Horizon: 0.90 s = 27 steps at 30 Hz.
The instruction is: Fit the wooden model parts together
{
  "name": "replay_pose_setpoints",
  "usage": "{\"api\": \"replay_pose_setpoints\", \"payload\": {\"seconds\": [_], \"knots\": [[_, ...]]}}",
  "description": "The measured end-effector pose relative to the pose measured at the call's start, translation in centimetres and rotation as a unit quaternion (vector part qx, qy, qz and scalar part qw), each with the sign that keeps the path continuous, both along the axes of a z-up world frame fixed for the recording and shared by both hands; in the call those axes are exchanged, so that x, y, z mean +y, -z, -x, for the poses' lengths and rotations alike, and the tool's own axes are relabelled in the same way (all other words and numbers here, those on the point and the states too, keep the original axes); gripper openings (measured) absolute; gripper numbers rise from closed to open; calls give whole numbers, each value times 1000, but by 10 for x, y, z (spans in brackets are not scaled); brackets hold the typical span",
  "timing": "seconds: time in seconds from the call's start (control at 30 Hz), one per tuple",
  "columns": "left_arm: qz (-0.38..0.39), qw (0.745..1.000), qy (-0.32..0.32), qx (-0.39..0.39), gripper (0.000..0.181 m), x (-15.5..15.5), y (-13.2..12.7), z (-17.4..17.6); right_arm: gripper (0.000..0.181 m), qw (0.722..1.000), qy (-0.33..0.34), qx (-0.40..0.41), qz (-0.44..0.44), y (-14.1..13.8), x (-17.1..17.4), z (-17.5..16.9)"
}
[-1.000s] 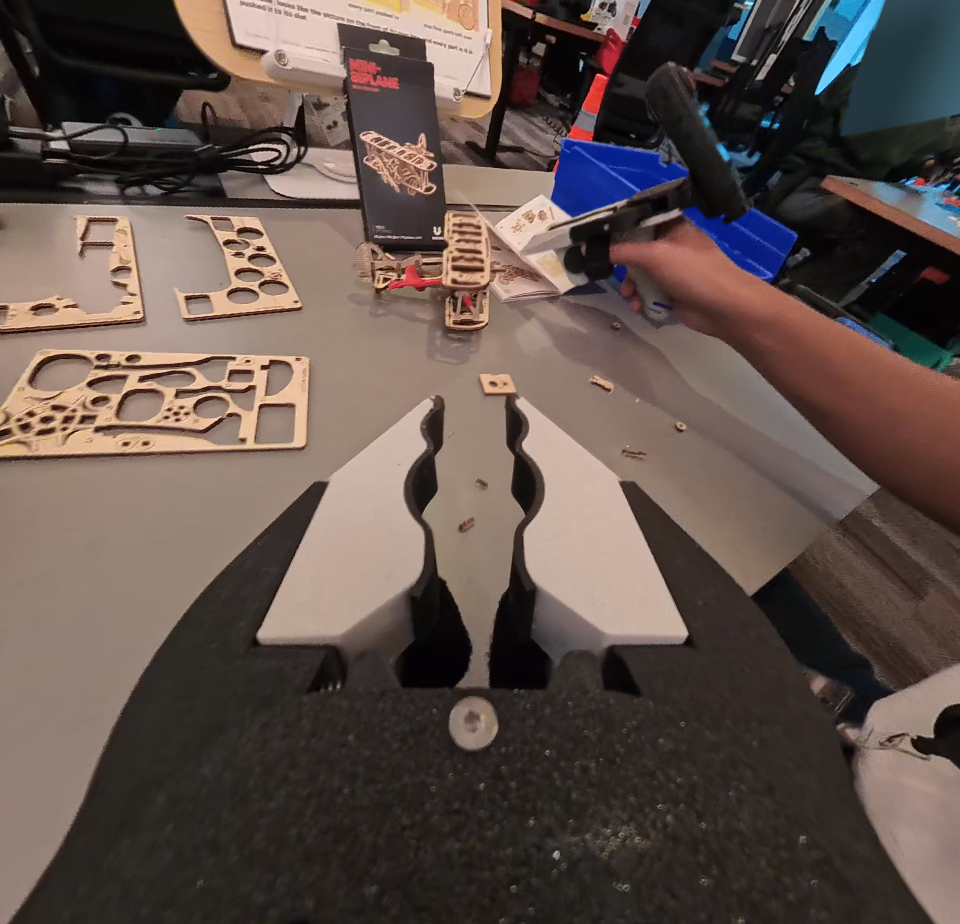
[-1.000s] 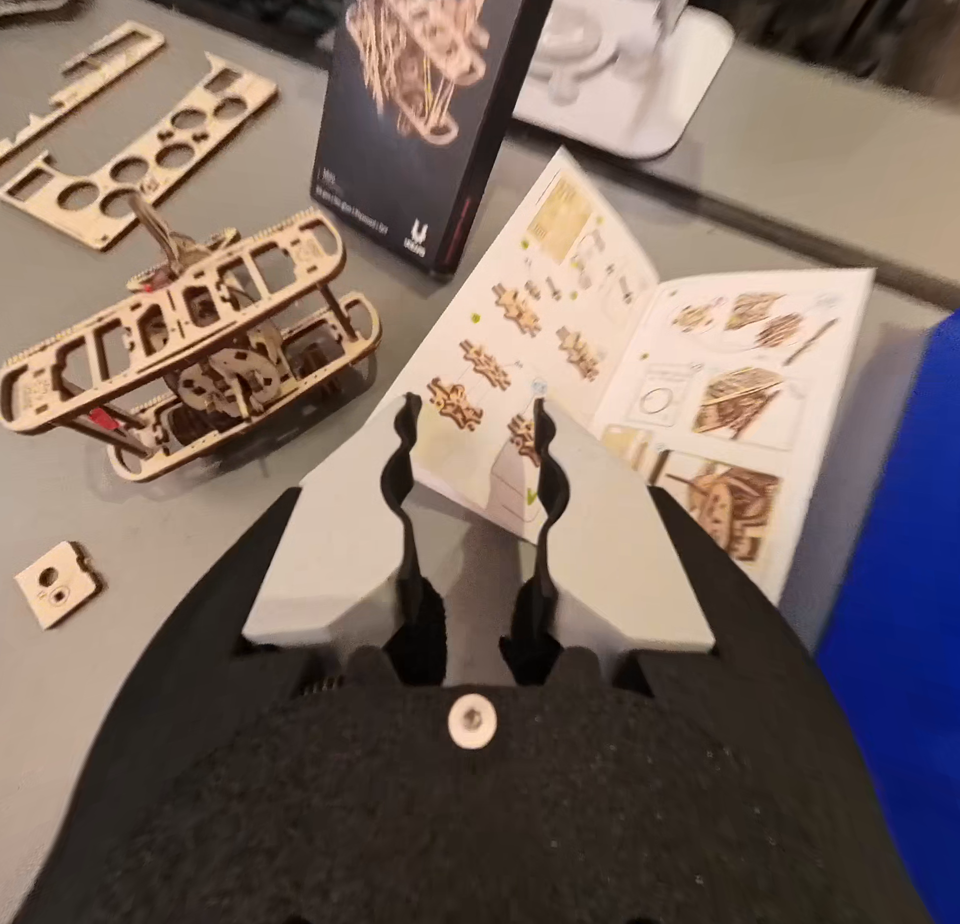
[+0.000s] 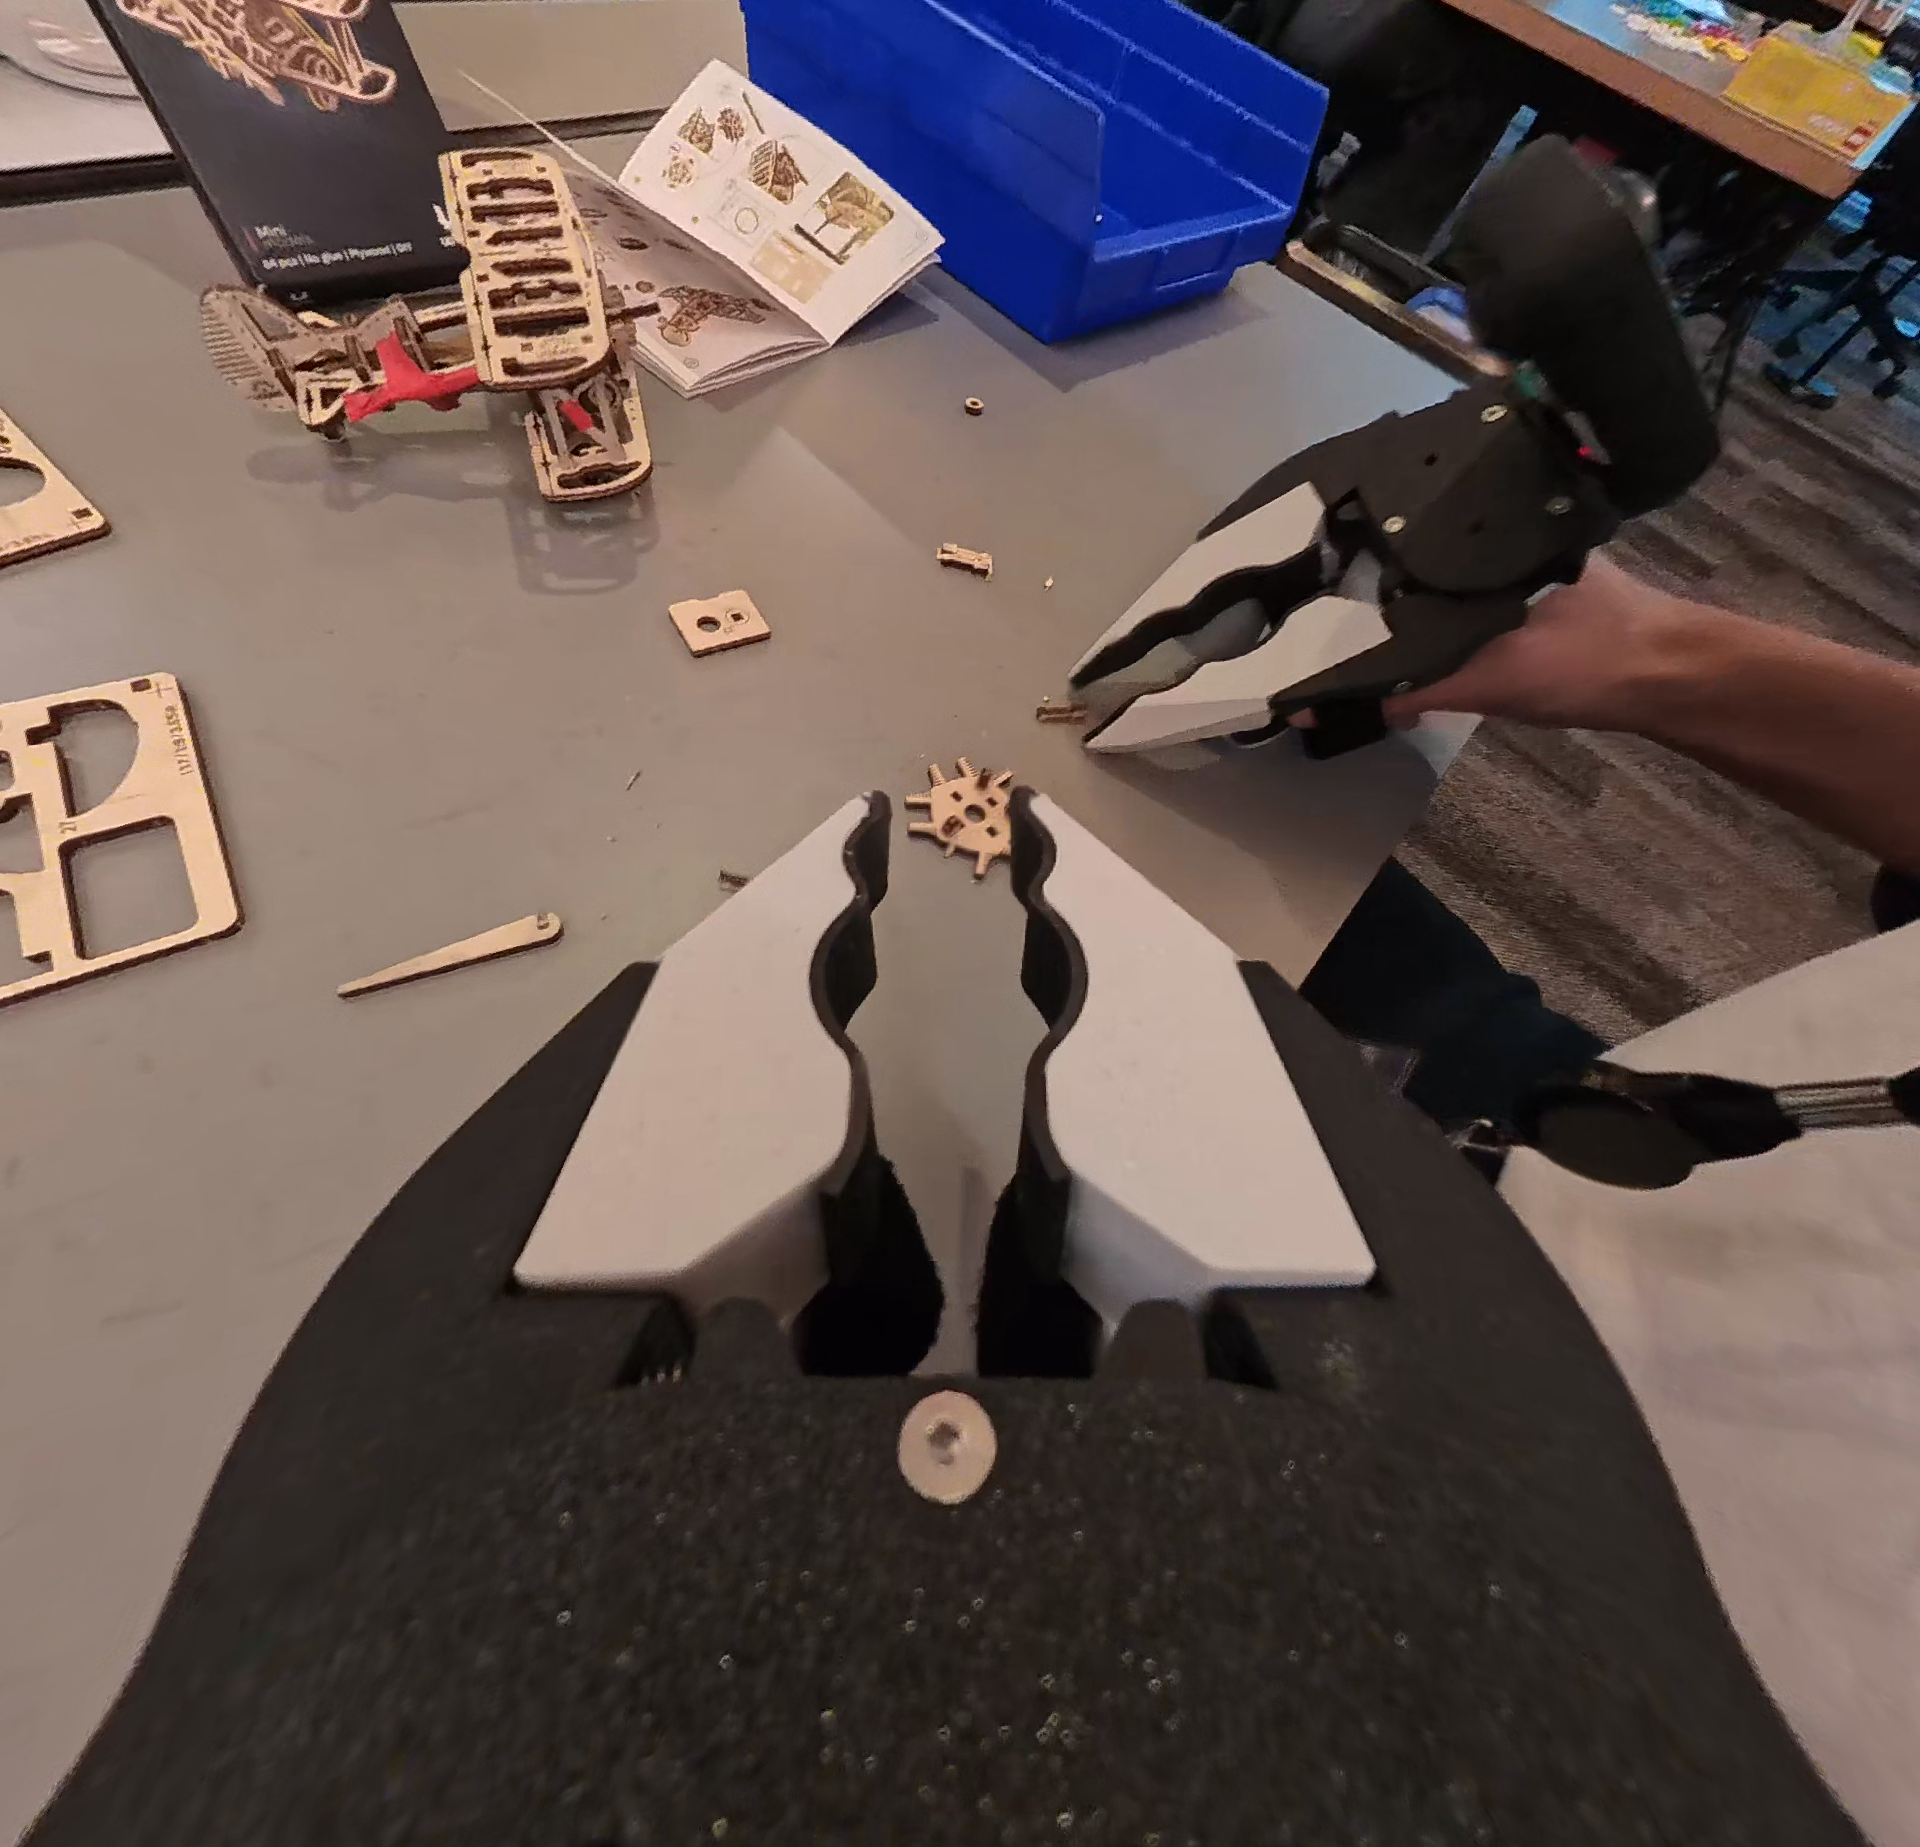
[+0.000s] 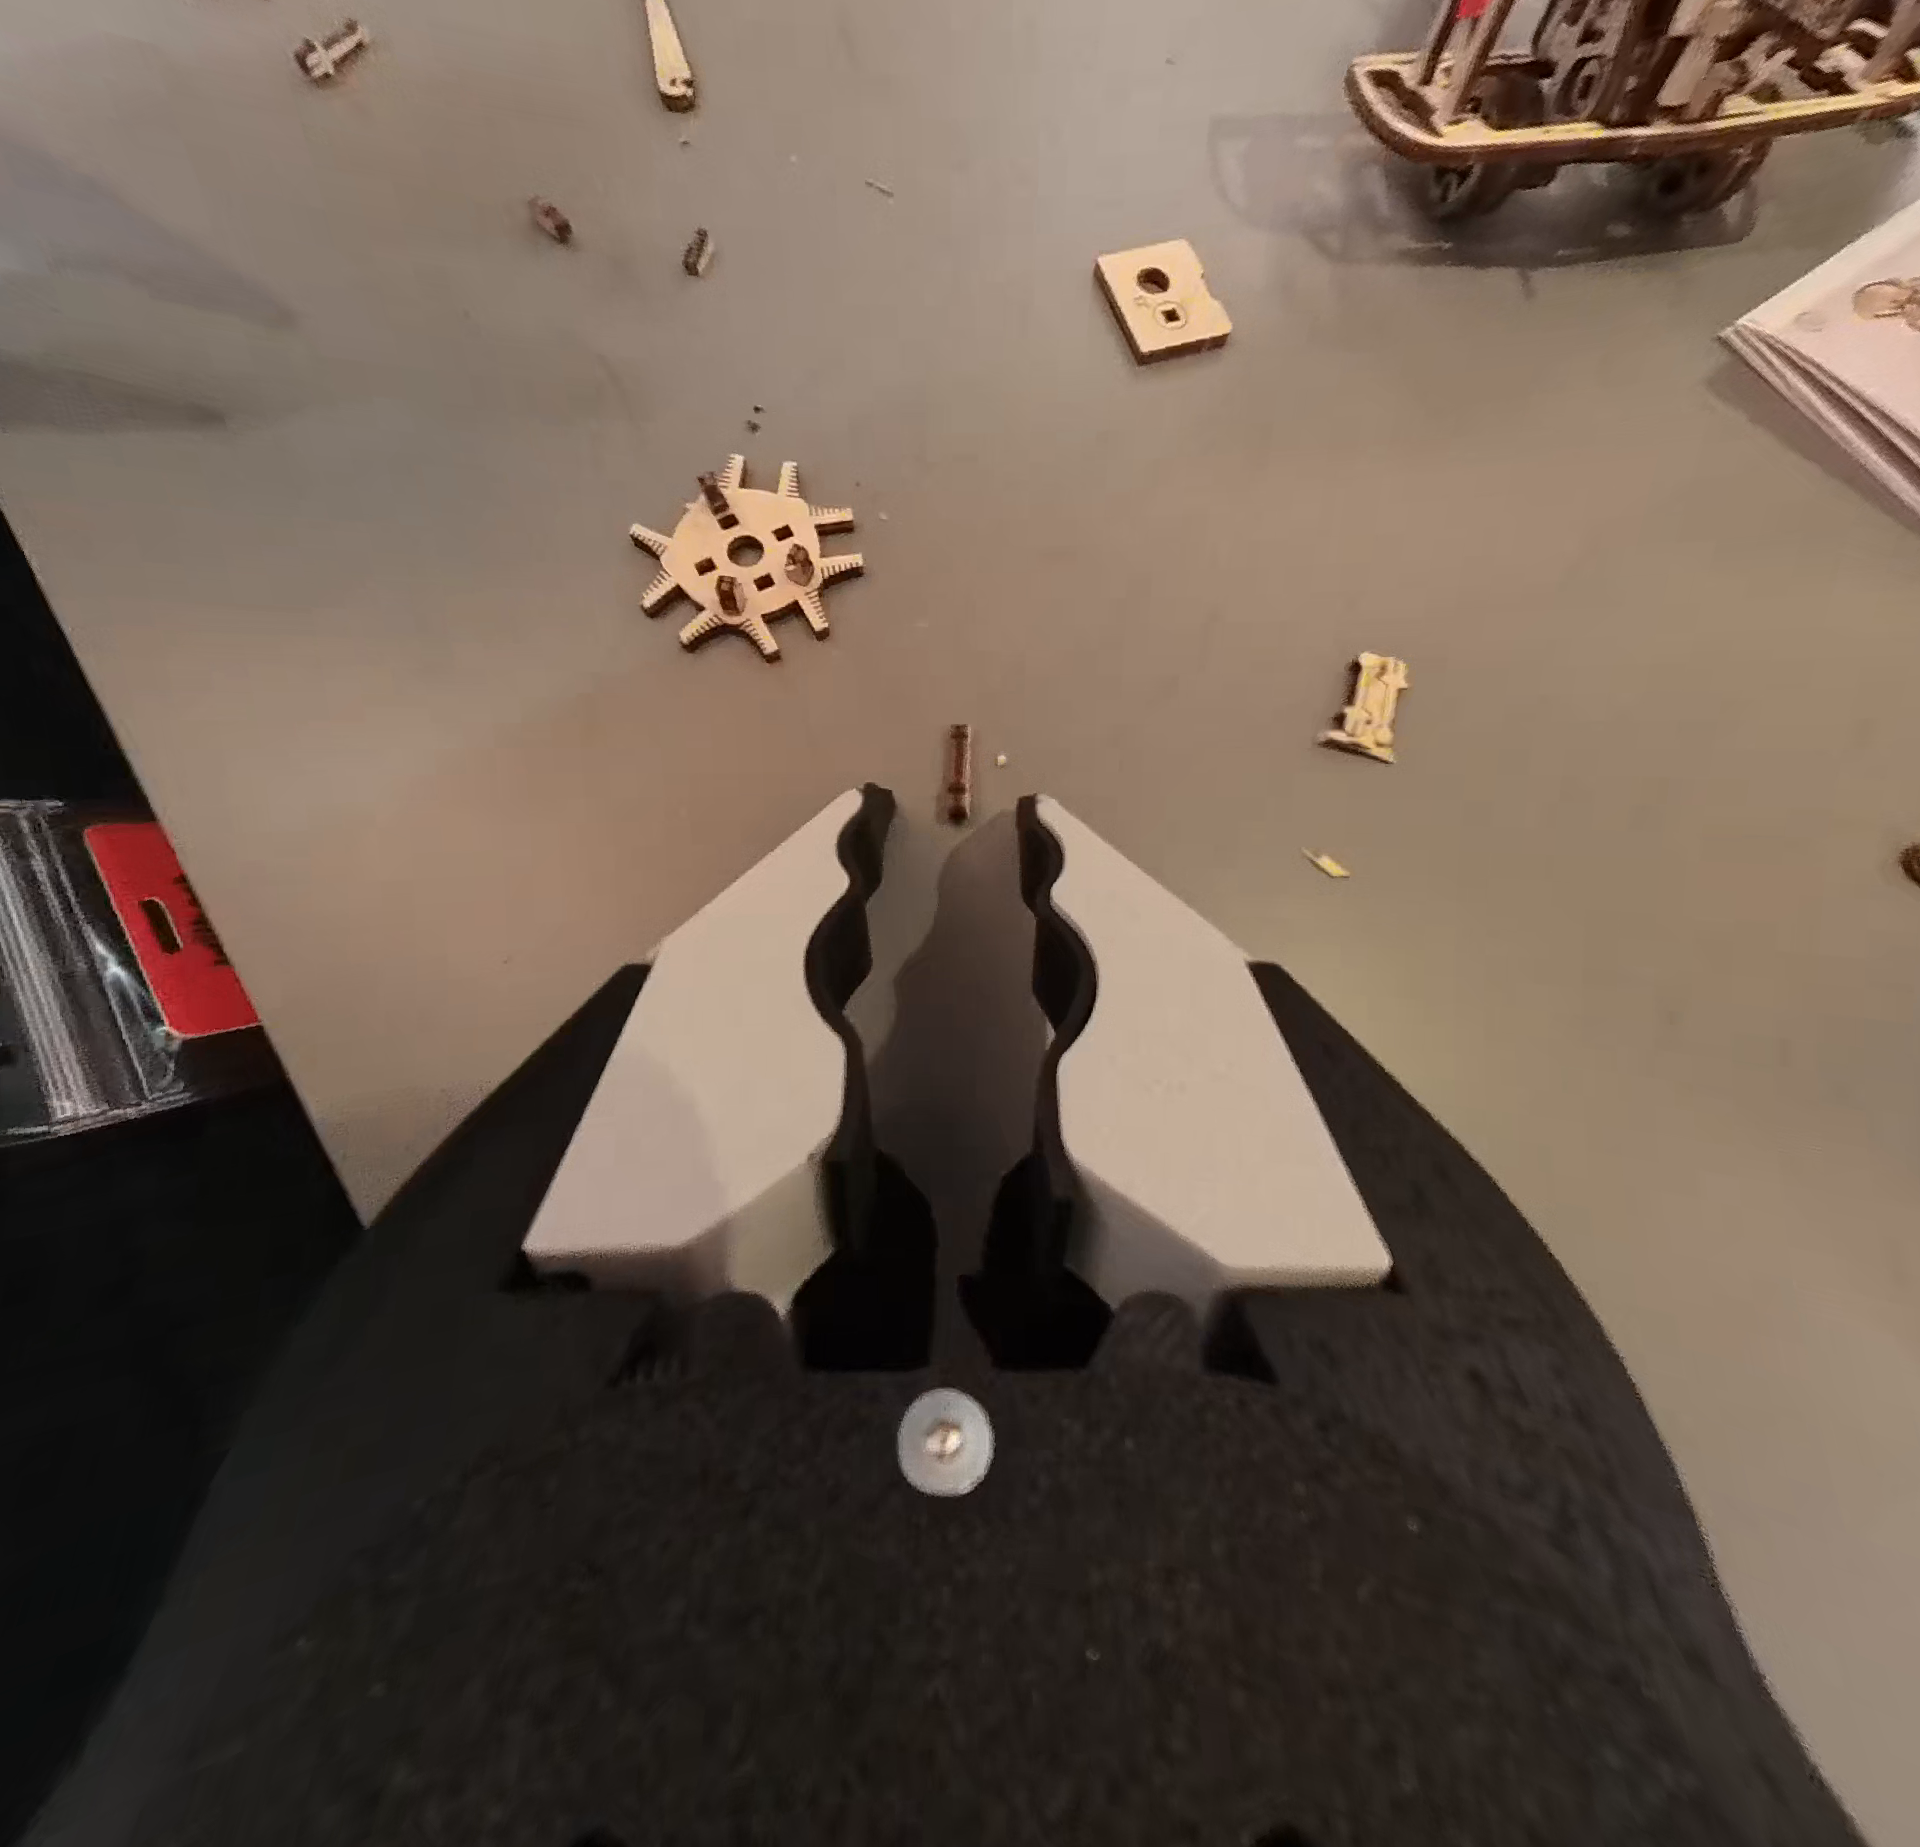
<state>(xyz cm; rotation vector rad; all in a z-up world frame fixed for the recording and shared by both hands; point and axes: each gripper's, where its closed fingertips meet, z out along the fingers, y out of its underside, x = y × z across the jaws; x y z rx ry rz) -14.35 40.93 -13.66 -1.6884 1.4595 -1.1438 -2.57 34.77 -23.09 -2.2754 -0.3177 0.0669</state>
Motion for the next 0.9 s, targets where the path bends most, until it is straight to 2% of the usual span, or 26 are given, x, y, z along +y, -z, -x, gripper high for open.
{"api": "replay_pose_setpoints", "payload": {"seconds": [0.03,0.1,0.17,0.27,0.33,0.43,0.5,0.53,0.6,0.67,0.77,0.9], "knots": [[2,1000,3,-3,21,-1,-2,-1,23,1000,-4,7,-3,0,3,2],[5,1000,9,-7,21,-5,-4,-2,3,1000,-9,18,1,1,4,3],[-6,1000,16,-4,21,-7,-4,-2,3,999,-7,43,12,1,2,2],[-37,999,25,2,21,-9,-3,2,3,988,-5,157,4,-16,3,12],[-47,999,27,0,20,-11,-4,3,3,964,-2,261,-42,-46,9,21],[-40,999,33,-10,20,-17,-9,3,3,906,1,414,-93,-87,16,32],[-50,998,33,-13,19,-18,-10,3,2,866,2,488,-106,-103,17,37],[-56,998,33,-13,19,-17,-10,3,2,855,4,508,-106,-107,17,38],[-67,997,30,-6,18,-15,-6,5,2,849,13,515,-120,-114,14,37],[-83,996,13,6,17,-6,1,9,2,854,27,493,-166,-126,11,31],[-92,995,-38,19,17,18,15,13,2,886,68,399,-225,-127,6,9],[-106,983,-151,22,18,64,29,20,2,918,135,290,-233,-117,-8,-41]]}}
